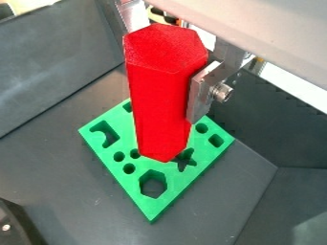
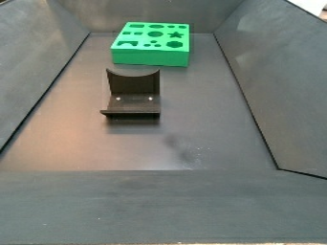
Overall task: Pick up the hexagon object. Move up. Move to above the board. Insert the hexagon object.
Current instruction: Insert the hexagon object.
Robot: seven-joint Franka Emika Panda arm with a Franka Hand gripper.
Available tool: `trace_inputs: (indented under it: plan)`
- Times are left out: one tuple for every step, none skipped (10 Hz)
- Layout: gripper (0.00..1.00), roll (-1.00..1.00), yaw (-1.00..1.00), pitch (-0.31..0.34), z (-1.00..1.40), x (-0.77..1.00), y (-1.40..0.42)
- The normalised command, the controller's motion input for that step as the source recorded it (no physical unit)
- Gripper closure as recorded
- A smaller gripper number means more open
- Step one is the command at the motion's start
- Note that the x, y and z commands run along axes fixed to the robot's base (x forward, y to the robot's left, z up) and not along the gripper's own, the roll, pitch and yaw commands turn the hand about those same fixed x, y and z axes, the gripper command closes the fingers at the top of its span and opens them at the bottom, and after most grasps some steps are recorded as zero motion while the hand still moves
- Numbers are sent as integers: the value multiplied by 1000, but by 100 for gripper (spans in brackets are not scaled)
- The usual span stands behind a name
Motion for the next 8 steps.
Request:
trace_inputs:
  plan:
    - [100,-16,-69,-89,-426,6,0]
    - [100,0,-140,-87,-380,29,0]
    - [100,0,-131,-64,-366,14,0]
    - [100,0,-109,-50,-406,31,0]
    - [100,29,-100,-43,-474,51,0]
    - [100,60,-77,-44,-554,117,-9]
    - [100,73,-60,-37,-589,186,-3]
    - [100,80,-63,-37,-600,191,0]
